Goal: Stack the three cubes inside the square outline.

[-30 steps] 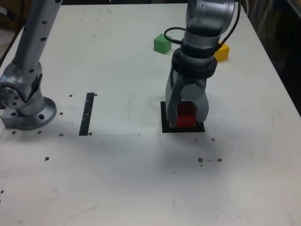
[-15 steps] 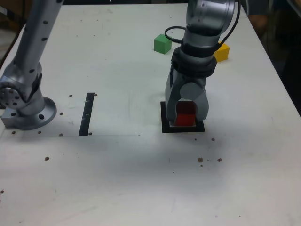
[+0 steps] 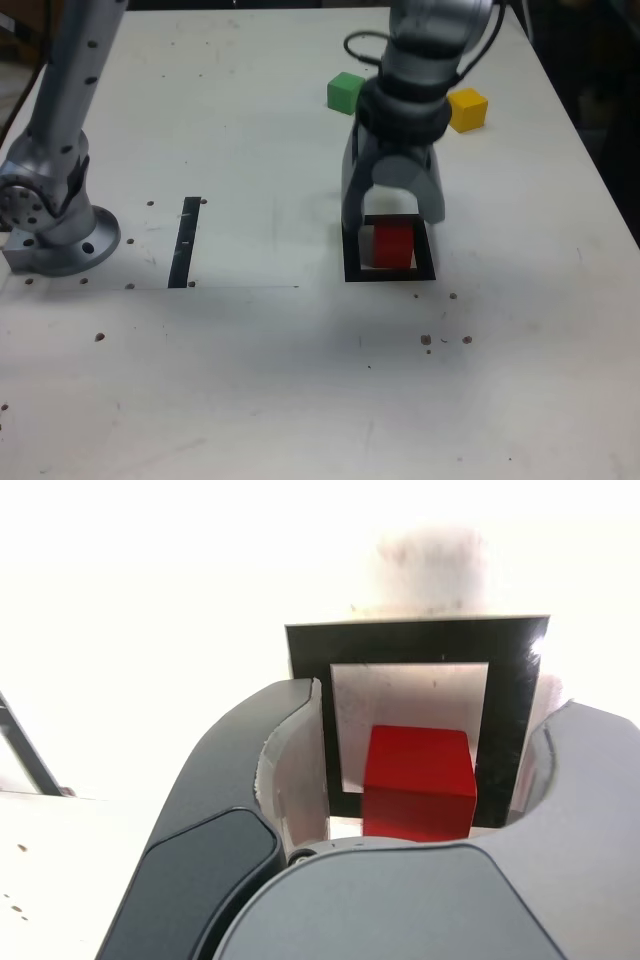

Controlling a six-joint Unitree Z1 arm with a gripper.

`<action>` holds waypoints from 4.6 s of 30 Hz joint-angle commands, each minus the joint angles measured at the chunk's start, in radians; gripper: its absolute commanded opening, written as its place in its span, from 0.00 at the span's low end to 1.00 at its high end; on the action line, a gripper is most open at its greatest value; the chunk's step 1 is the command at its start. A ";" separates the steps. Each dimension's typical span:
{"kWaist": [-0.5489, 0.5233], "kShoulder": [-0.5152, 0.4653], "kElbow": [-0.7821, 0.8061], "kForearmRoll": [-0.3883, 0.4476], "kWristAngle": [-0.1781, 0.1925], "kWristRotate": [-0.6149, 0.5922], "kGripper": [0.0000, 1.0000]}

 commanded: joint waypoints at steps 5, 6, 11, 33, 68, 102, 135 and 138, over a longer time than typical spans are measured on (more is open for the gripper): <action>0.074 -0.051 -0.121 0.109 0.066 0.087 1.00; 0.094 -0.053 -0.143 0.120 0.071 0.114 1.00; 0.198 -0.042 -0.251 0.155 0.107 0.290 1.00; 0.410 0.230 -0.587 0.082 0.218 0.956 0.99; 0.384 0.336 -0.595 -0.015 0.209 1.083 0.54; 0.233 0.146 -0.599 0.255 0.278 0.863 0.18; -0.162 -0.052 -0.275 0.286 0.128 -0.147 0.17; -0.162 -0.028 -0.272 0.274 0.101 -0.149 0.17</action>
